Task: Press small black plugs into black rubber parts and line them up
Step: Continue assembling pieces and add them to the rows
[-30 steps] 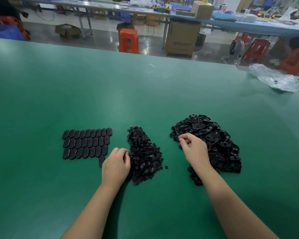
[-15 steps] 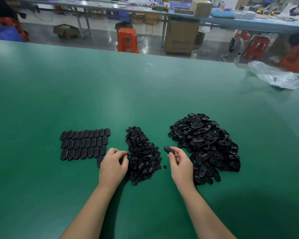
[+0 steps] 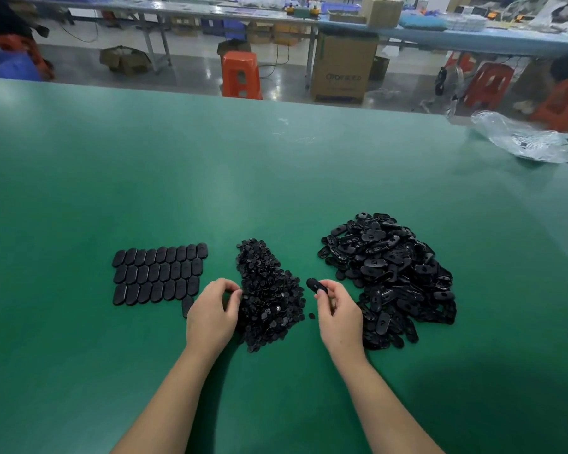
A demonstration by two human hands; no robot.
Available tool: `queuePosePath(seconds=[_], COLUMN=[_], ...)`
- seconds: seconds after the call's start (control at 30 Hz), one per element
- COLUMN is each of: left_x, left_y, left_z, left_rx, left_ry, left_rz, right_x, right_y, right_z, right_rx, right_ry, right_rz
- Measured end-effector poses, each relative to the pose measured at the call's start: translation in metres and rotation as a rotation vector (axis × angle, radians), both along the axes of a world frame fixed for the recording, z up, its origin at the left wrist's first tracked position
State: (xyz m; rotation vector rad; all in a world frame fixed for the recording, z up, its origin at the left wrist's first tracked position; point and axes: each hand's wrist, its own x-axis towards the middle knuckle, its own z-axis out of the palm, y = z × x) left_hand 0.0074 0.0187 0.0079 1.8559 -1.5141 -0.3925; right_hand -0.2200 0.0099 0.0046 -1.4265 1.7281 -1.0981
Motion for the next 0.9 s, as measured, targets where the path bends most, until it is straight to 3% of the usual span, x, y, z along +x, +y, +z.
queuePosePath(seconds=[0.27, 0.57, 0.7, 0.9], left_x=[-0.012, -0.059, -0.068, -0.071], left_y=[-0.001, -0.016, -0.017, -0.019], left_z=[0.013, 0.037, 0.043, 0.043], left_rx=[-0.099, 0.044, 0.059, 0.132], left_ry=[0.398, 1.042, 1.115, 1.063], left_rz=[0.077, -0.020, -0.024, -0.035], right_x=[0.000, 0.001, 0.001, 0.002], right_y=[0.001, 0.001, 0.001, 0.000], right_z=[0.003, 0.005, 0.004, 0.002], right_rx=[-0.010, -0.015, -0.023, -0.035], right_ry=[-0.001, 0.009, 0.006, -0.020], right_rz=[0.009, 0.000, -0.002, -0.008])
